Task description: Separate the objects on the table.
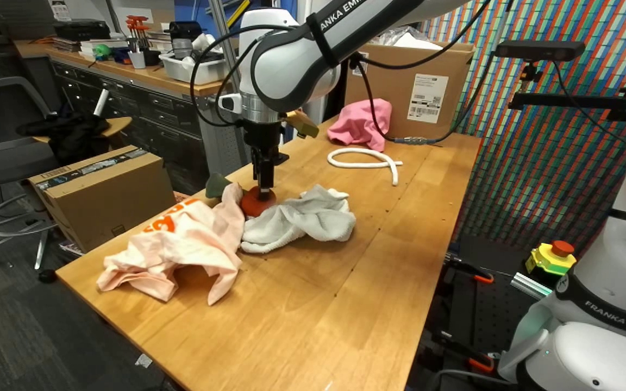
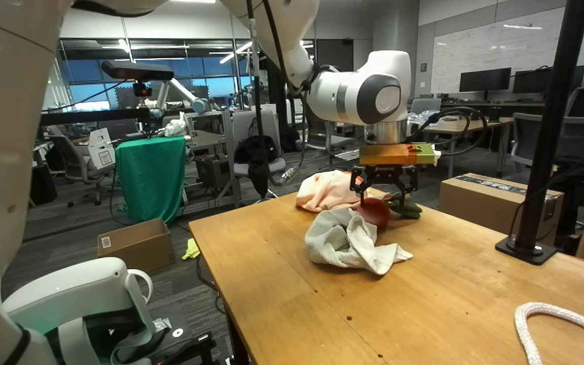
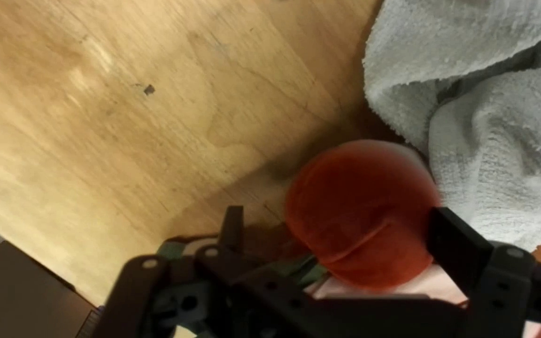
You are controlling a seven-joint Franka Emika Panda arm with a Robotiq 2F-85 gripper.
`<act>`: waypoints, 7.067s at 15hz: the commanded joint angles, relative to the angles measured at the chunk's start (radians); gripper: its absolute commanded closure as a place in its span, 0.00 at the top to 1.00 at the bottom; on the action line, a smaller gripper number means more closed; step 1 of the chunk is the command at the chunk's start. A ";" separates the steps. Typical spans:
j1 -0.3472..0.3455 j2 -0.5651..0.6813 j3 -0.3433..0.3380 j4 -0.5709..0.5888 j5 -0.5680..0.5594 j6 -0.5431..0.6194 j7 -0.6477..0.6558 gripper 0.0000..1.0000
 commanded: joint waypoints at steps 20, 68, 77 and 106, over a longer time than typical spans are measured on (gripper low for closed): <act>-0.065 0.012 0.050 0.006 0.096 -0.015 -0.009 0.07; 0.088 -0.002 0.120 0.006 0.309 -0.771 -0.311 0.05; 0.082 -0.001 0.120 0.029 0.315 -0.883 -0.316 0.05; 0.055 -0.057 0.048 -0.061 0.234 -0.782 -0.216 1.00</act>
